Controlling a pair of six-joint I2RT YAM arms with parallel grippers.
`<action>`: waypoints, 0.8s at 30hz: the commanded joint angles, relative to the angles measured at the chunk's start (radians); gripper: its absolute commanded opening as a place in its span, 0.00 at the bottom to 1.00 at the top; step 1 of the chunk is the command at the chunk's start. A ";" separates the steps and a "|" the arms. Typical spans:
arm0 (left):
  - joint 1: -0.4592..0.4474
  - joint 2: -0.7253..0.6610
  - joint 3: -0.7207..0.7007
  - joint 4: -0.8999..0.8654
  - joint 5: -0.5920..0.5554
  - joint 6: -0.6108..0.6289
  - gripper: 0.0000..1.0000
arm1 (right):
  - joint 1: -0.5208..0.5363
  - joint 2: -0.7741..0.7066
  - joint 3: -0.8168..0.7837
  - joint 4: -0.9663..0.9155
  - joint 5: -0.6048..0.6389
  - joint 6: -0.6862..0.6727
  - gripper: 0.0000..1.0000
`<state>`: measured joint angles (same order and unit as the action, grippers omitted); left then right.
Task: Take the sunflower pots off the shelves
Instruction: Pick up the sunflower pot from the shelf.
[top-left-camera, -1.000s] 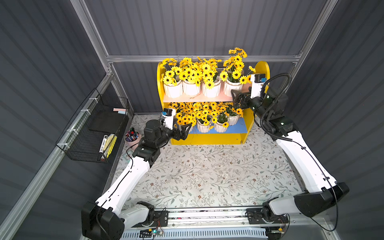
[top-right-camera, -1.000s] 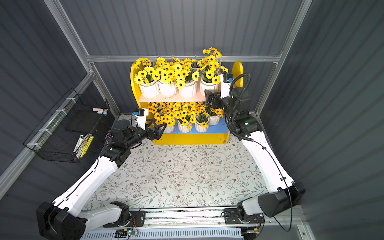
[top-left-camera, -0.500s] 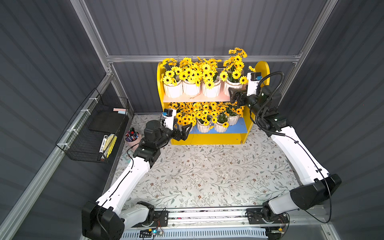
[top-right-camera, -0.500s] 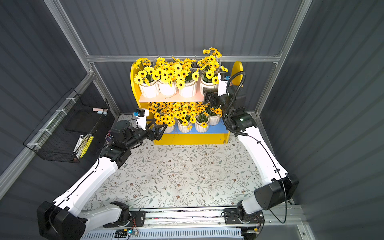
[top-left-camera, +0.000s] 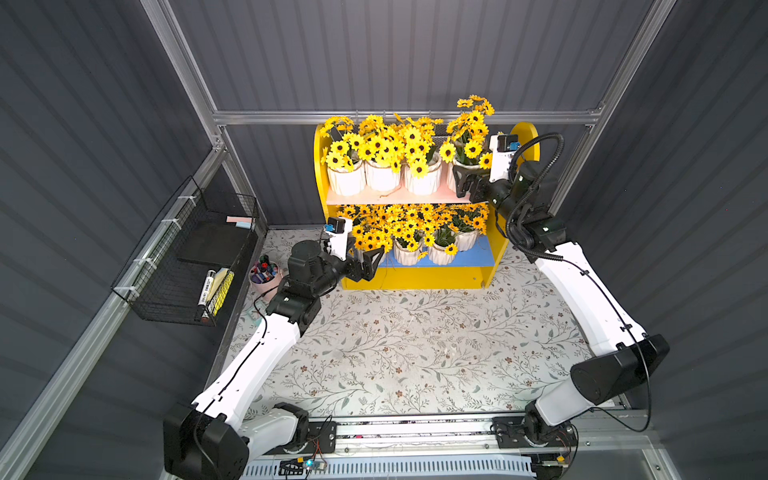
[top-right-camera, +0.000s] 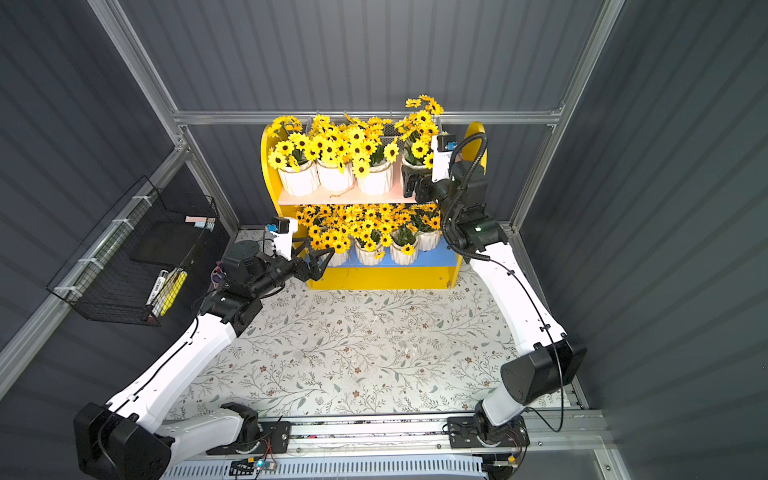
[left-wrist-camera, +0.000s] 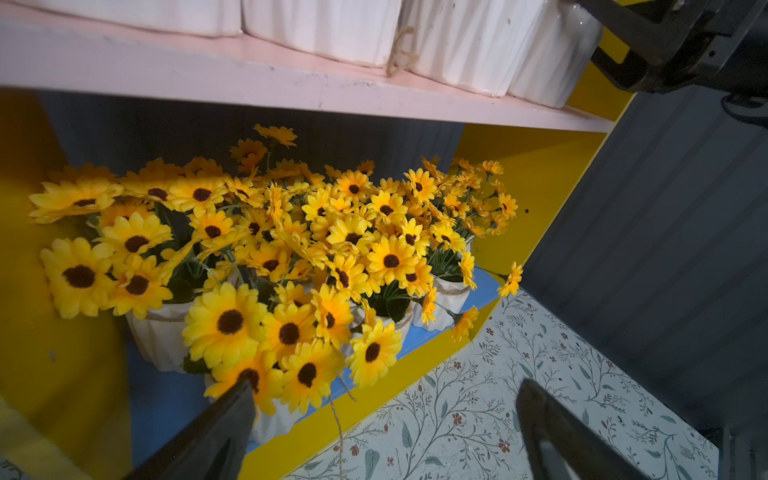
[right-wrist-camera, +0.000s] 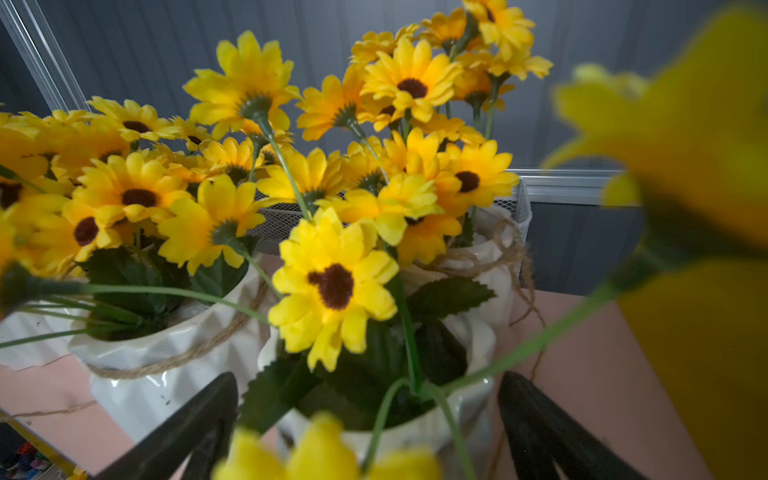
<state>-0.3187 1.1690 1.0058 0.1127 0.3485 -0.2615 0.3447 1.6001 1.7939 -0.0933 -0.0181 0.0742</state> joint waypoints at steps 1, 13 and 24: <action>0.000 -0.033 -0.013 0.012 0.005 0.010 0.99 | -0.005 0.012 0.037 0.007 0.025 -0.005 0.99; 0.000 -0.033 -0.014 0.016 0.012 0.012 0.99 | -0.005 0.063 0.077 -0.006 0.056 -0.017 0.99; 0.000 -0.032 -0.015 0.013 0.010 0.013 0.99 | -0.004 0.106 0.116 -0.020 0.077 -0.020 0.99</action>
<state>-0.3187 1.1690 1.0023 0.1127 0.3489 -0.2615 0.3450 1.6905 1.8854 -0.1055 0.0254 0.0696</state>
